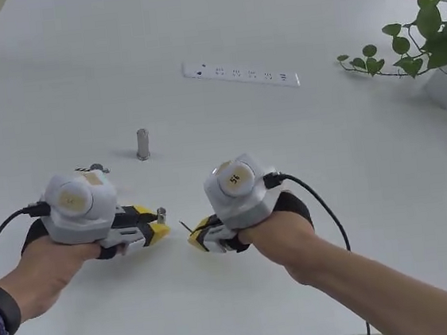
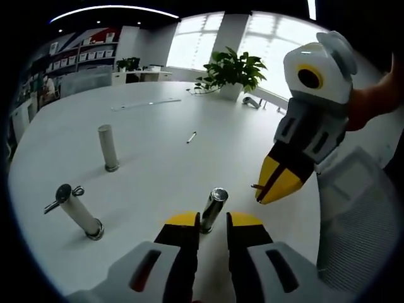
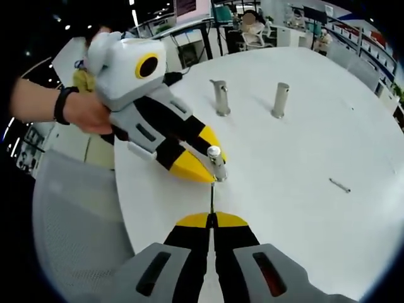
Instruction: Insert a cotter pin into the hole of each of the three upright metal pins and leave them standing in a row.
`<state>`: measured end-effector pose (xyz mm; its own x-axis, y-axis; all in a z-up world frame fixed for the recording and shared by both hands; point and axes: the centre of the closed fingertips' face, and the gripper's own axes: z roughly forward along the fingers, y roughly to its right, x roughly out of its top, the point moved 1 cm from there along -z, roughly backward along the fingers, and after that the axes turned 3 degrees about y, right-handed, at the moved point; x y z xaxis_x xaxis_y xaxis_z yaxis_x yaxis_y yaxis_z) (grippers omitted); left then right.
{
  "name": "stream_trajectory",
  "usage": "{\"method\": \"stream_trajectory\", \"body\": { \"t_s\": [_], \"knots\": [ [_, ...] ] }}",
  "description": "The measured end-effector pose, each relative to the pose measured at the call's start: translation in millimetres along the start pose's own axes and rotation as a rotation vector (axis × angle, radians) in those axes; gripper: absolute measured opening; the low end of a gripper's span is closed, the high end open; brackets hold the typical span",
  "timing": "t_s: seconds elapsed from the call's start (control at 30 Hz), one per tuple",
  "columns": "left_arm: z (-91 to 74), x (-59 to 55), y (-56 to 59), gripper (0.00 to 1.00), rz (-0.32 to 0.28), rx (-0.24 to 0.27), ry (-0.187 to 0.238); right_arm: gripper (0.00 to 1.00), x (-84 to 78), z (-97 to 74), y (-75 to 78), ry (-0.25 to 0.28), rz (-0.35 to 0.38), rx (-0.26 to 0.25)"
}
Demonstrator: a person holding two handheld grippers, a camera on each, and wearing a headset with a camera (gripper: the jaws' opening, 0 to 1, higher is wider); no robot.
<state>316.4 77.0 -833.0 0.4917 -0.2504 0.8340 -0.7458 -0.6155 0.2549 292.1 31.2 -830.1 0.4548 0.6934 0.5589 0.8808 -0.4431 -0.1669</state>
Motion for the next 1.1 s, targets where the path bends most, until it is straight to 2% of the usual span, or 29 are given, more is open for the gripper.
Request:
{"method": "stream_trajectory", "body": {
  "t_s": [0.47,0.53,0.77,0.9,0.97,1.1],
  "knots": [
    [5.4,-0.8,-1.6,0.10,0.019,0.033,0.001,0.03,1.5,6.9,2.7,-0.095,0.034,-0.013],
    [5.8,-1.9,-1.3,0.10,0.022,0.041,-0.002,0.02,0.3,7.4,2.0,-0.103,0.053,-0.014],
    [6.2,-3.1,-0.8,0.09,0.018,0.062,0.002,0.02,-2.1,7.9,-0.5,-0.114,0.050,-0.013],
    [7.6,-4.2,-0.7,0.09,0.012,0.093,0.010,0.02,-1.4,7.6,-0.2,-0.114,0.055,-0.017],
    [8.9,-4.4,0.9,0.09,0.028,0.118,0.007,0.02,-1.6,7.8,-0.1,-0.118,0.056,-0.018],
    [10.5,-5.1,-0.3,0.08,0.032,0.134,0.008,0.02,-2.2,8.1,0.3,-0.124,0.057,-0.022]
  ]
}}
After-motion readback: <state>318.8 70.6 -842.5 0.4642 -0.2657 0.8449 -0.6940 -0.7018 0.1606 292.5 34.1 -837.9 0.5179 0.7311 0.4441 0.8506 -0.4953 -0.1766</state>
